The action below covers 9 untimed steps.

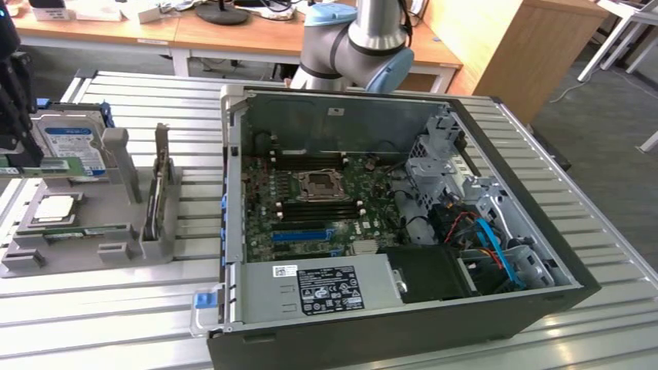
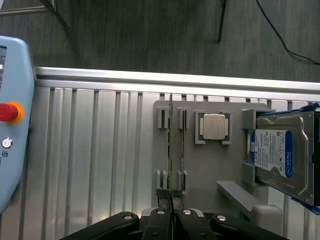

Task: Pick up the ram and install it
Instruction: 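Pick up the ram and move it above insertion slot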

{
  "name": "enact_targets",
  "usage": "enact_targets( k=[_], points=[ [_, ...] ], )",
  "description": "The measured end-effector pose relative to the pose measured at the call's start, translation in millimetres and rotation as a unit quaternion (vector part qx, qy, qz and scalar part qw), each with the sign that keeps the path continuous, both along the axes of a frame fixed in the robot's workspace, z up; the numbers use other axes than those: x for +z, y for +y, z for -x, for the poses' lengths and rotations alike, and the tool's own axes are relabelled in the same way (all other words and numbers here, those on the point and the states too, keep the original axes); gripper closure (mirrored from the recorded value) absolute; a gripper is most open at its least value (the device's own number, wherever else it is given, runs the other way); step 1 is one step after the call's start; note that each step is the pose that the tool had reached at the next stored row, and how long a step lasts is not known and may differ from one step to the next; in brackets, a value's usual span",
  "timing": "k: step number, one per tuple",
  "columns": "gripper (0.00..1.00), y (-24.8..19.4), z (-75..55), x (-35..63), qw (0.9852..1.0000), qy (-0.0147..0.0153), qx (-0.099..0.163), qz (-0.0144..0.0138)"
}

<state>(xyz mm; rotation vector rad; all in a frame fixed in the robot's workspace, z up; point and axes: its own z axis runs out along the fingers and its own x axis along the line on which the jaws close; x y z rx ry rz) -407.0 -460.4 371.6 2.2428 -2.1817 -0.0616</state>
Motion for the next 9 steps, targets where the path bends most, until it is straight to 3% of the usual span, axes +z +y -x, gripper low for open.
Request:
enact_targets(
  k=[9],
  points=[
    [0.88,0.0,0.0,17.0,1.0,0.0,0.0,0.0]
  ],
)
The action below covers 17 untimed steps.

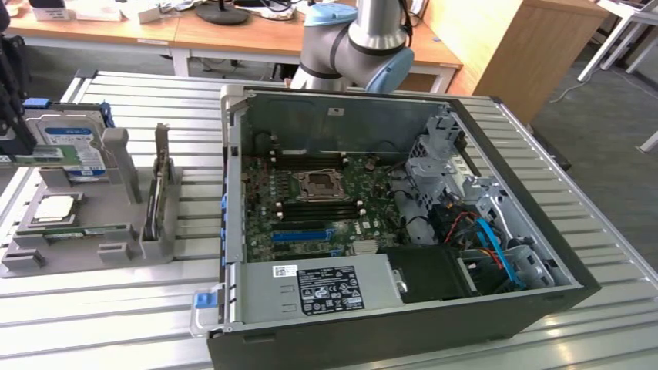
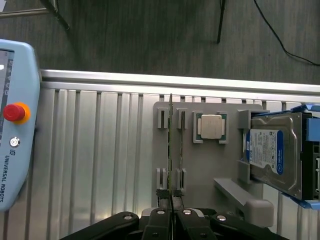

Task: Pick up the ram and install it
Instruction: 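Pick up the ram and move it above insertion slot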

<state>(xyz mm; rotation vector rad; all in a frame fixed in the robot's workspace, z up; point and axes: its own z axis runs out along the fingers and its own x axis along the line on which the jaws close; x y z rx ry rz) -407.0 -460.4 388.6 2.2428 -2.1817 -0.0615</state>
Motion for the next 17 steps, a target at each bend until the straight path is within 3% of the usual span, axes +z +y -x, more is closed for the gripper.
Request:
enact_targets(
  k=[11,17],
  points=[
    [0.88,0.0,0.0,19.4,1.0,0.0,0.0,0.0],
    [0.88,0.0,0.0,19.8,1.0,0.0,0.0,0.0]
  ],
)
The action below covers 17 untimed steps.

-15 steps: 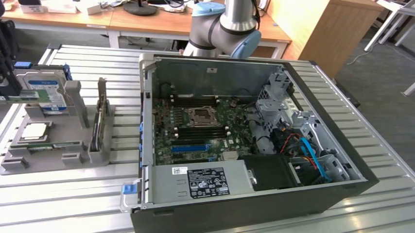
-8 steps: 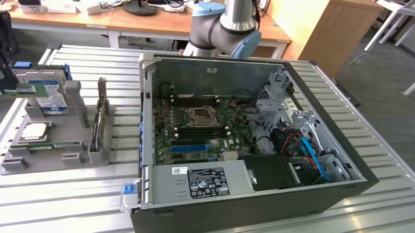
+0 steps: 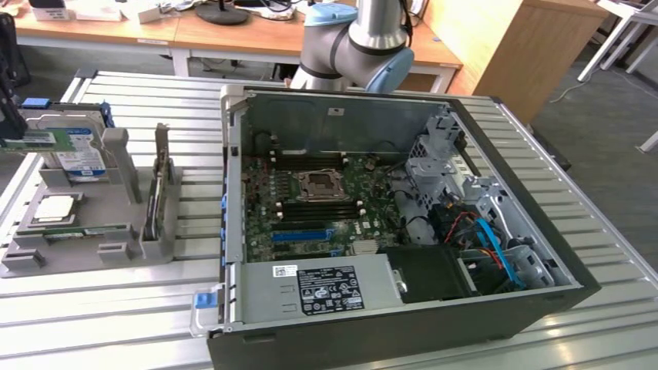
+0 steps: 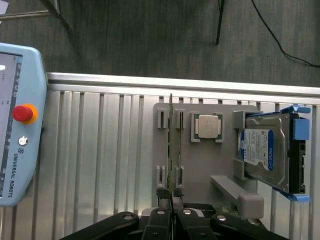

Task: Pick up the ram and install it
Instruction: 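Pick up the ram and move it above insertion slot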

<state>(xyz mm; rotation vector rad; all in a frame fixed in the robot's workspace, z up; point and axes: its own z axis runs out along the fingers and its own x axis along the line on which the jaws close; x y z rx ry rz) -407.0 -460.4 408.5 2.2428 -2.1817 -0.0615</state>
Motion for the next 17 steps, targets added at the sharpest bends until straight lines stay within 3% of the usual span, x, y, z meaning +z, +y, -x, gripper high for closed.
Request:
enact_targets(
  k=[8,17],
  points=[
    [0.88,0.0,-4.3,0.1,1.0,0.0,0.0,0.0],
    [0.88,-0.4,-17.9,0.0,1.0,0.0,0.0,0.0]
  ],
)
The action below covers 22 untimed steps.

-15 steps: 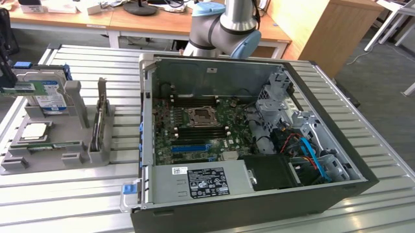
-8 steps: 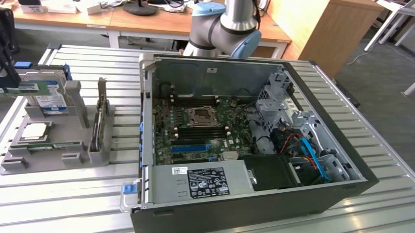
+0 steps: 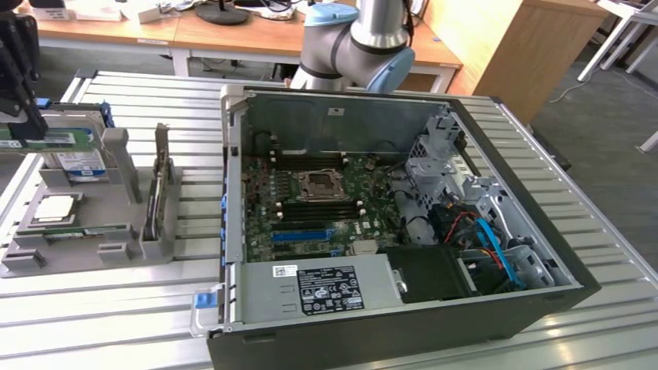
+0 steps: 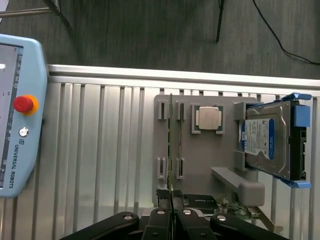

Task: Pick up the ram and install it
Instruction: 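Pick up the ram and move it above insertion slot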

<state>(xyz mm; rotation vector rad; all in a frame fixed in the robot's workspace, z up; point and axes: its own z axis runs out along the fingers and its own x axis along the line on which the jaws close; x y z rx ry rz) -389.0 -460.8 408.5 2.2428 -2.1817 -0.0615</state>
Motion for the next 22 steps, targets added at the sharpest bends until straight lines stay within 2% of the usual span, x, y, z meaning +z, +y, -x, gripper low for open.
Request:
enact_targets(
  k=[22],
  points=[
    [0.88,-0.6,-35.1,0.0,1.0,0.0,0.0,0.0]
  ],
)
